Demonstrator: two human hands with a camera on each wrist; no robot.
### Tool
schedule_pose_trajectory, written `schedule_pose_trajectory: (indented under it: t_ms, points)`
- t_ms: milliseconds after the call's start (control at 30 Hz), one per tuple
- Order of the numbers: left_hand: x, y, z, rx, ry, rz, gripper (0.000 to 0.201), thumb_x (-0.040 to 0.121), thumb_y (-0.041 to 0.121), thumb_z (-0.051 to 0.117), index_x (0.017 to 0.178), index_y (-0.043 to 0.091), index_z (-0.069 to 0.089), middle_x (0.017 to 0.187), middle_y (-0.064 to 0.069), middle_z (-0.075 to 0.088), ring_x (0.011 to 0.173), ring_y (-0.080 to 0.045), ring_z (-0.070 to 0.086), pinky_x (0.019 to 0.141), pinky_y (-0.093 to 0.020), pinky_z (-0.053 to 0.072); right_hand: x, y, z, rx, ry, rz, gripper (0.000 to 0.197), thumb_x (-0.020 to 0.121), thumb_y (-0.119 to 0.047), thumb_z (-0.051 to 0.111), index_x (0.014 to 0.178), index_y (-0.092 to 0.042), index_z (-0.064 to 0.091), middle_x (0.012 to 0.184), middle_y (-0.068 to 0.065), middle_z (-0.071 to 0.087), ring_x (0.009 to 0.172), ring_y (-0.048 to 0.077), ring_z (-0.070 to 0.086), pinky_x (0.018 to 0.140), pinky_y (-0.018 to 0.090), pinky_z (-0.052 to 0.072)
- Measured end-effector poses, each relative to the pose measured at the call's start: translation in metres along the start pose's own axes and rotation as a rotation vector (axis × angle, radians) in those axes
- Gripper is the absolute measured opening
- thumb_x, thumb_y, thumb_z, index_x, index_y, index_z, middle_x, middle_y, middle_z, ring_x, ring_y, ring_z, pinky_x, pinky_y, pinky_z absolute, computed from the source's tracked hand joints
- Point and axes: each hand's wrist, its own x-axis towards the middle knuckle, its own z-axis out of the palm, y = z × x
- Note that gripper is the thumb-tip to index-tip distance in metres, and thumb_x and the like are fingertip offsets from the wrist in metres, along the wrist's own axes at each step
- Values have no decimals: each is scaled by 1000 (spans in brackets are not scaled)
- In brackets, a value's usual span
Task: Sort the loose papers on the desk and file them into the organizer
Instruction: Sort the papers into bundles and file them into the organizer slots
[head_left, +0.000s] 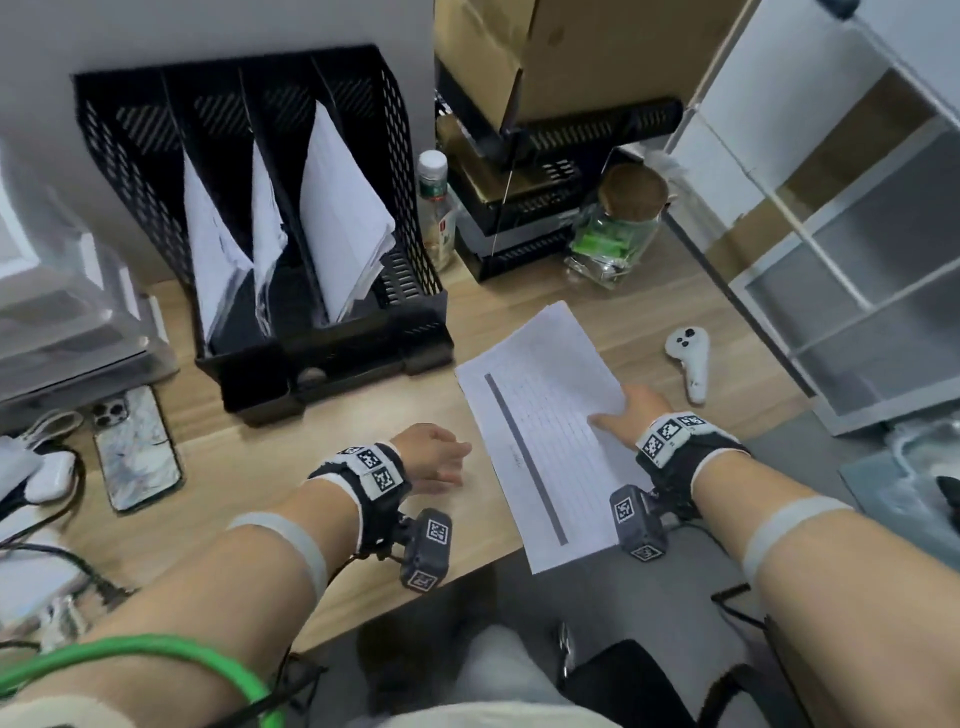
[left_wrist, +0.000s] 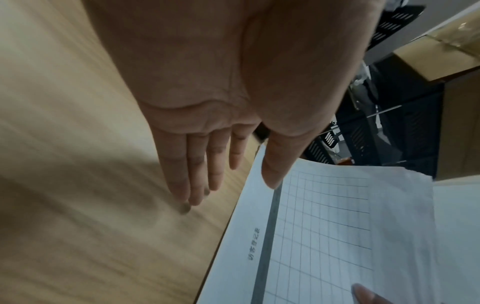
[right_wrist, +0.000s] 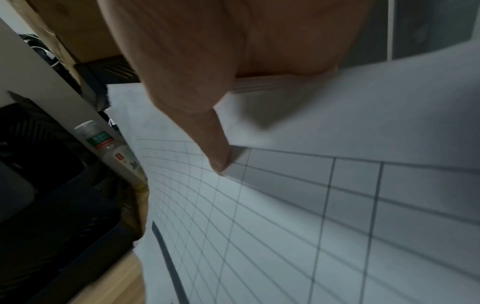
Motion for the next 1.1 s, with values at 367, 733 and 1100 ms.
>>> schedule_pose_trajectory:
  t_ms: [367,733,1100]
  points:
    - [42,26,44,-326,19,-37,12,92,19,67,100,15,59,111,-9,72,114,-29,67,101,-51,52,95,0,9,-53,-14,-13,66,77,-21,63,139,-19,41,129,17,55,119,39,52,102,44,45]
    - [58,44,26,-277,279,63,42,79,19,77,117,17,59,133,-7,54,123,-28,54,103,-58,47,88,-6,17,295,-168,179,37,80,-24,59,115,-14,53,102,1,66,92,26,61,81,32,50]
    - [57,32,5,-133,249,70,78,82,18,79,148,12,39,138,-8,53,124,-29,56,100,-45,51,51,-8,11,599,-203,-3,38,88,-5,62,125,-12,59,115,0,63,106,19,58,92,31,44]
